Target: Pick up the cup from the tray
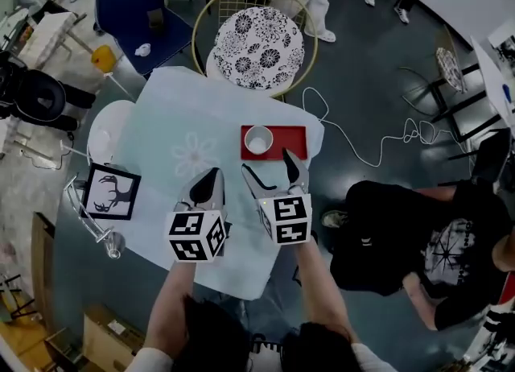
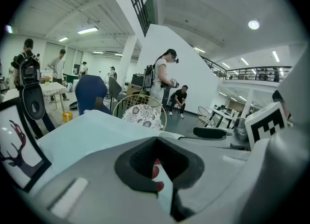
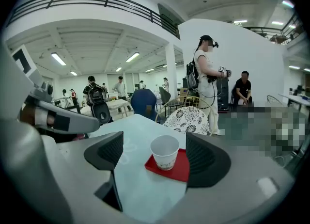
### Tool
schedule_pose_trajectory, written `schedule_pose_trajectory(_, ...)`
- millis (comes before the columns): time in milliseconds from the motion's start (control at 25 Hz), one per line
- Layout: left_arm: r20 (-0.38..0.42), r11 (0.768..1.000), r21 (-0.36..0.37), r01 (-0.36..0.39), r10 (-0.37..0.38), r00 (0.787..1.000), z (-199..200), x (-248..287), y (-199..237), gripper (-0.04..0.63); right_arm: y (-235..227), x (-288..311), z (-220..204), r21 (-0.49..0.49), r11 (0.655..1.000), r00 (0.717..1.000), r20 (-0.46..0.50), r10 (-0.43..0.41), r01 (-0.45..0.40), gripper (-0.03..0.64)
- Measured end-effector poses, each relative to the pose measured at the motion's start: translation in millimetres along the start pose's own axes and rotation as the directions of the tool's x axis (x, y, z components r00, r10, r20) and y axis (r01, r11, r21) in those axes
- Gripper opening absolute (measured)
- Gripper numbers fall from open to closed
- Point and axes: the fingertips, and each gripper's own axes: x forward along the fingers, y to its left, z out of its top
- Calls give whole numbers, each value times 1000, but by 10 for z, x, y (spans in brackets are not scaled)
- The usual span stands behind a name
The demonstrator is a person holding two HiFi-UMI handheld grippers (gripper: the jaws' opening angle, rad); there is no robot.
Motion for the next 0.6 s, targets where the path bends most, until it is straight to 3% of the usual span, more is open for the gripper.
schedule_pose_trajectory(440,-57,994,-44,-96,94,994,-279,540,265,0,-185,791,-367,-87,995,996,-88,29,-37,411)
schedule_pose_trajectory(600,-69,990,-64,-128,124,990,-341,565,376,0,-210,954,-367,-46,998,998,-59,32,-35,411)
